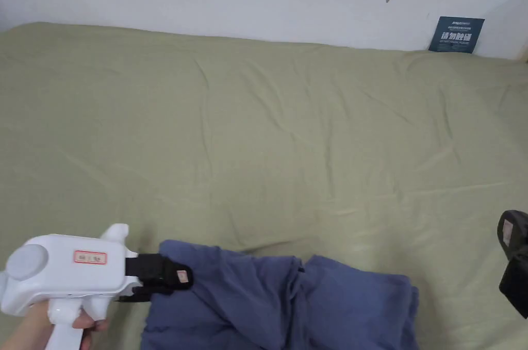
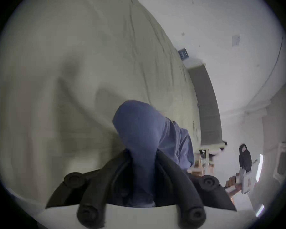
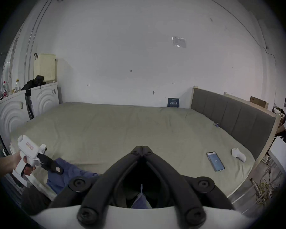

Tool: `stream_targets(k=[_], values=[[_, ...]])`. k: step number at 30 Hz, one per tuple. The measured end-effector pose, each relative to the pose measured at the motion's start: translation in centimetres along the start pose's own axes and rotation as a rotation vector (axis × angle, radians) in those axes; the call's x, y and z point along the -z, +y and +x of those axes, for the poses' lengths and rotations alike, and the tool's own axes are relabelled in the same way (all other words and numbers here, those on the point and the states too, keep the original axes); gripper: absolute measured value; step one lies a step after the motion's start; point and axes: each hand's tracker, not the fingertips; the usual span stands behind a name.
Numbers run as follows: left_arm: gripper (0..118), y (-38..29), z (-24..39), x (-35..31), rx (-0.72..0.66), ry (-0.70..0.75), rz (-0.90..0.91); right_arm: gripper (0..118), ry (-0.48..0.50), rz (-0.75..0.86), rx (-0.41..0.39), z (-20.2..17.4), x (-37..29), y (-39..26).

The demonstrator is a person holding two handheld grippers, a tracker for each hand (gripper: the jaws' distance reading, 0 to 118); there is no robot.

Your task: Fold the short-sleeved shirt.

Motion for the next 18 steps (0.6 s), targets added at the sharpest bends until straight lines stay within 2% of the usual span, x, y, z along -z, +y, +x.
stream_targets(k=[1, 2, 8, 9, 12, 16, 18], values=[[12, -0.2, 0.1, -1.4, -0.086, 0.004, -0.005, 0, 0.003, 0.005, -0.004, 0.1, -0.1, 0.2], [12, 0.0, -0.3, -3.3, -0.103, 0.032, 0.027, 0, 0.006, 0.016, -0.004, 0.1, -0.2, 0.4], [12, -0.4, 0.8, -12.1, -0.017, 0.285, 0.082, 0, 0.032, 0.063, 0.017, 0.1, -0.5, 0.9], [12, -0.4, 1.8, -12.4, -0.008, 0.322, 0.08, 0, 0.033, 0.075, 0.019, 0.0, -0.5, 1.0], [12, -0.3, 4.9, -12.0, 0.009, 0.314, 0.067, 0, 0.017, 0.1, 0.02, -0.1, -0.6, 1.1], [12, -0.3, 10.6, -8.7, 0.106, 0.342, 0.038, 0, 0.014, 0.097, 0.015, 0.0, -0.9, 0.7], [12, -0.4, 13.3, -6.1, 0.136, 0.31, 0.002, 0, 0.017, 0.087, 0.012, 0.2, -1.1, 0.2]])
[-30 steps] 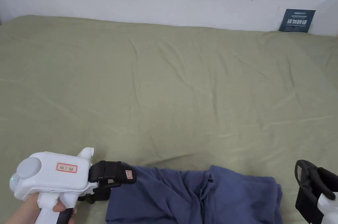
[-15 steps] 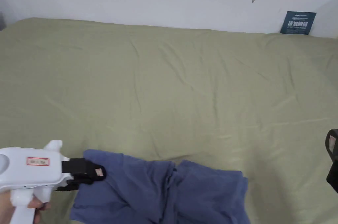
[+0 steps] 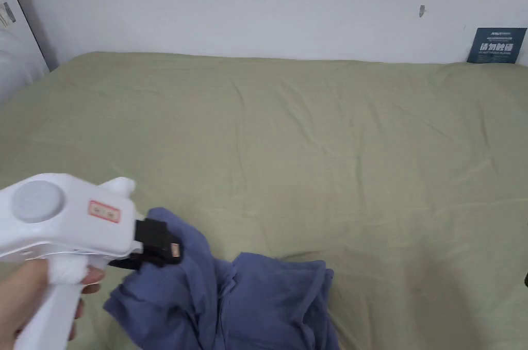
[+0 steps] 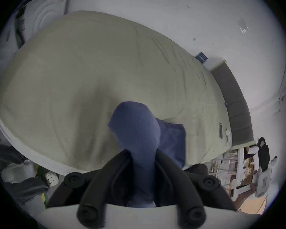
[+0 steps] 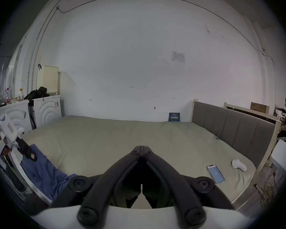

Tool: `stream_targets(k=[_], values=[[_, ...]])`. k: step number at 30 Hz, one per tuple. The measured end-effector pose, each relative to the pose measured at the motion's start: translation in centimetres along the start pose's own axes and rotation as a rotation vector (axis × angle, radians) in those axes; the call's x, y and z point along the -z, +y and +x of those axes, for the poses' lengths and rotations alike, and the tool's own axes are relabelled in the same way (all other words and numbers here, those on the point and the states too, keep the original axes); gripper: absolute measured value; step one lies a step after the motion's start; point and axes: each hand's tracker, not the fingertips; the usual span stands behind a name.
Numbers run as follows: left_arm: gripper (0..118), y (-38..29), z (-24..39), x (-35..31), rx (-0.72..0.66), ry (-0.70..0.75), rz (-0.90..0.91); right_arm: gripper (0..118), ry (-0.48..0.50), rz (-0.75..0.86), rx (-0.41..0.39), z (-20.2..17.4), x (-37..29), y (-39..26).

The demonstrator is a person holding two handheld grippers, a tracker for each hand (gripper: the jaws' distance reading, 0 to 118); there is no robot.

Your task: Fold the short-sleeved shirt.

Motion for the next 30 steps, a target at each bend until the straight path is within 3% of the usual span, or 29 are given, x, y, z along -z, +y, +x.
stream_targets(k=[7, 8, 9, 10, 15, 16, 17, 18, 19, 20, 22, 27, 30], values=[[15, -0.7, 8.5, 9.4, 0.179, 0.073, -0.105, 0, -0.002, -0.057, 0.027, 1.2, -0.2, -1.8], [29, -0.9, 9.3, 11.0, 0.201, 0.075, -0.11, 0, -0.003, -0.064, 0.03, 1.4, -0.2, -2.0], [79, -1.8, 10.1, 12.2, 0.208, 0.056, -0.094, 0, -0.006, -0.071, 0.033, 1.6, -0.2, -2.2], [114, -1.9, 10.6, 13.5, 0.232, 0.044, -0.109, 0, -0.009, -0.079, 0.034, 1.8, -0.2, -2.3], [118, -2.0, 10.5, 12.9, 0.189, -0.027, -0.101, 0, -0.026, -0.11, 0.041, 2.9, -0.2, -3.0], [117, -1.8, 10.0, 12.2, 0.167, -0.063, -0.078, 0, -0.028, -0.113, 0.048, 3.0, -0.1, -3.2], [109, -2.1, 9.5, 11.0, 0.147, -0.096, -0.055, 0, -0.027, -0.12, 0.058, 3.1, 0.1, -3.3], [66, -2.0, 8.8, 10.1, 0.138, -0.118, -0.025, 0, -0.024, -0.125, 0.069, 3.2, 0.2, -3.4], [8, -2.0, 8.1, 9.3, 0.135, -0.137, 0.005, 0, -0.02, -0.128, 0.081, 3.2, 0.3, -3.5], [0, -2.1, 7.5, 9.1, 0.129, -0.144, 0.014, 0, -0.014, -0.133, 0.088, 3.1, 0.4, -3.7], [0, -3.2, 6.7, 9.9, 0.12, -0.152, -0.001, 0, 0.003, -0.15, 0.1, 2.8, 0.7, -4.0], [0, -6.5, 5.3, 15.7, 0.073, -0.363, -0.176, 0, 0.055, -0.217, 0.134, 2.0, 1.5, -5.2], [0, -8.8, 4.7, 20.5, 0.122, -0.259, -0.23, 0, 0.084, -0.281, 0.144, 1.7, 2.1, -6.2]])
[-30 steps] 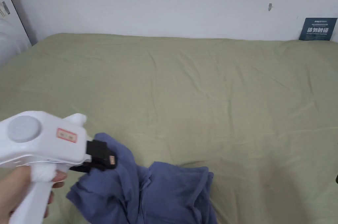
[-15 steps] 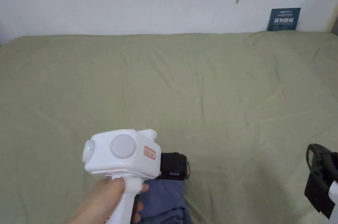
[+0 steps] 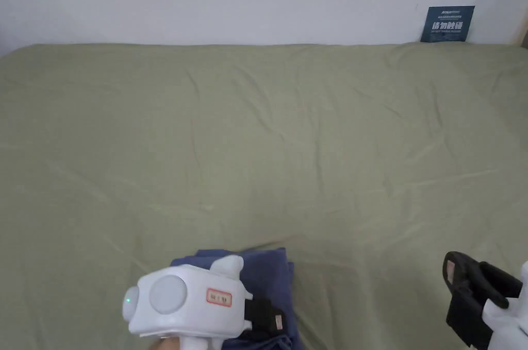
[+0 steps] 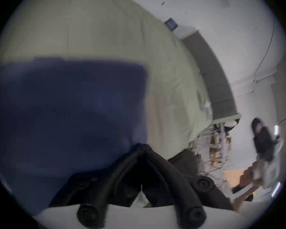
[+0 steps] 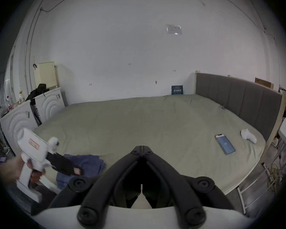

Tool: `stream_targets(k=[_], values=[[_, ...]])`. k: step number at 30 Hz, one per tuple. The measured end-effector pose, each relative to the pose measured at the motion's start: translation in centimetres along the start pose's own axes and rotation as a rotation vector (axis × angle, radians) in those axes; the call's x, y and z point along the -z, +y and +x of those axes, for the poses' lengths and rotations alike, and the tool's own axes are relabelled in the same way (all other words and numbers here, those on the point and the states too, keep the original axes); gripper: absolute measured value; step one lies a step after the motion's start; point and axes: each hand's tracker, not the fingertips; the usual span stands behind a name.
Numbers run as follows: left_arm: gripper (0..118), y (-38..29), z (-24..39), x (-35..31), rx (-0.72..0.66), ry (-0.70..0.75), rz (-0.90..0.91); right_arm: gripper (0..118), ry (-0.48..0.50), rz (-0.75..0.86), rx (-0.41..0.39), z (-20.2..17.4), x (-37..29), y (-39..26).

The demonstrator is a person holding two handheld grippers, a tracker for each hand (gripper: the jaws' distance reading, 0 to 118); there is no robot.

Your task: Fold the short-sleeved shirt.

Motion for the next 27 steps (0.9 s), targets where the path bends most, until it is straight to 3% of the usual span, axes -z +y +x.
stream_targets(k=[1, 3, 4, 7, 8, 13, 16, 20, 21, 23, 24, 25, 27], values=[[0, -0.3, -0.8, 1.0, 0.004, -0.002, -0.006, 0, 0.008, -0.022, 0.0, -0.1, 0.3, -0.2], [0, -0.1, -1.5, -0.2, -0.072, -0.141, 0.042, 0, 0.033, -0.061, 0.003, -0.3, 1.1, -0.7], [0, 0.2, -1.5, -0.9, -0.093, -0.126, 0.022, 0, 0.053, -0.094, -0.004, -0.6, 1.7, -0.8], [0, 1.1, -0.8, -5.2, 0.023, -0.088, 0.105, 0, 0.169, -0.176, 0.014, -2.1, 4.6, -0.8], [0, 1.4, -1.0, -6.9, 0.031, -0.104, 0.129, 0, 0.25, -0.207, 0.035, -2.8, 5.9, -0.7], [0, 1.4, -4.0, -14.7, -0.009, -0.045, 0.229, 0, 0.668, -0.441, 0.226, -6.6, 14.5, -1.5], [0, 1.0, -7.1, -16.4, -0.046, 0.007, 0.211, 0, 0.812, -0.577, 0.286, -8.6, 20.0, -3.9], [2, 1.2, -10.6, -15.7, -0.071, 0.018, 0.16, 0, 0.9, -0.757, 0.454, -7.8, 25.9, -7.9], [23, 1.4, -11.3, -15.3, -0.076, -0.012, 0.145, 0, 0.888, -0.801, 0.503, -7.0, 27.1, -9.1], [100, 1.8, -12.6, -14.4, -0.073, -0.125, 0.123, 0, 0.909, -0.875, 0.717, -4.7, 29.6, -12.0], [110, 2.1, -13.1, -13.8, -0.084, -0.177, 0.105, 0, 0.985, -0.868, 0.848, -4.1, 29.7, -12.5], [117, 2.4, -13.6, -12.8, -0.108, -0.191, 0.092, 0, 0.991, -0.857, 0.88, -3.8, 29.6, -12.5], [118, 2.9, -14.5, -11.3, -0.144, -0.258, 0.08, 0, 0.983, -0.845, 0.792, -4.0, 29.3, -12.1]])
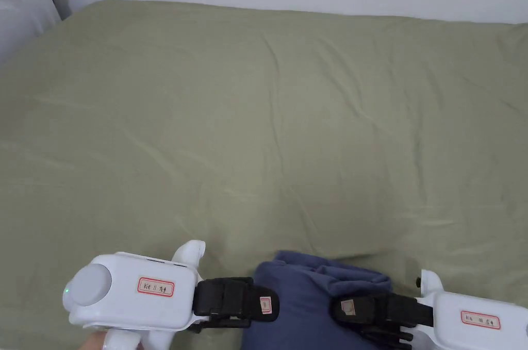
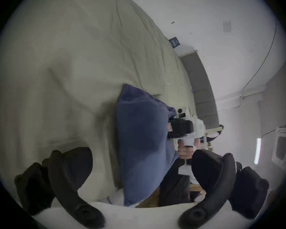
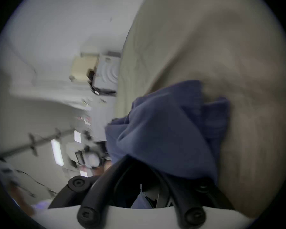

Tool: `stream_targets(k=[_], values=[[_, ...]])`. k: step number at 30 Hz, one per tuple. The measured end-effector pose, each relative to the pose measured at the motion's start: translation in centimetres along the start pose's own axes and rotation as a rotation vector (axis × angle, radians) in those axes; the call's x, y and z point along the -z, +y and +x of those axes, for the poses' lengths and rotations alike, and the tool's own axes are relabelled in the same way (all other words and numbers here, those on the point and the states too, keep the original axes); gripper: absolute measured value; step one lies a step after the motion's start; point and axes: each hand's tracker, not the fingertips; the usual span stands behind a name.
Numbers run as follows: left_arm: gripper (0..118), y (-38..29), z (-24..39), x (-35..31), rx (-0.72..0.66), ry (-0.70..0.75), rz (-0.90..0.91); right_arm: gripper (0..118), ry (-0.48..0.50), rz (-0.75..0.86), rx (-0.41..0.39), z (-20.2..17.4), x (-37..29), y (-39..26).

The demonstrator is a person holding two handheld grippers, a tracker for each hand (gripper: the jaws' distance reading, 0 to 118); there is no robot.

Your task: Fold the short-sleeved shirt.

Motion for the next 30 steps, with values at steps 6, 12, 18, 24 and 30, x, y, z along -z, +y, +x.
stream_targets(k=[6, 12, 18, 24, 30], values=[[89, 1.5, -0.3, 2.2, -0.023, -0.118, 0.026, 0, -0.002, -0.002, 0.014, -1.3, 0.4, -0.8], [31, 1.8, -0.7, -1.2, 0.006, 0.019, 0.062, 0, -0.138, 0.047, -0.124, -5.6, 0.1, -1.7], [31, 6.7, -3.3, -16.2, 0.075, 0.208, 0.123, 0, -0.098, 0.088, -0.207, -8.9, -0.5, -2.7], [31, 13.4, -9.6, -28.6, 0.045, 0.485, 0.043, 0, -0.151, 0.141, -0.272, -10.6, -0.2, -2.9], [31, 18.5, -12.5, -32.1, 0.032, 0.565, 0.017, 0, -0.221, 0.175, -0.279, -11.1, -0.4, -2.7]])
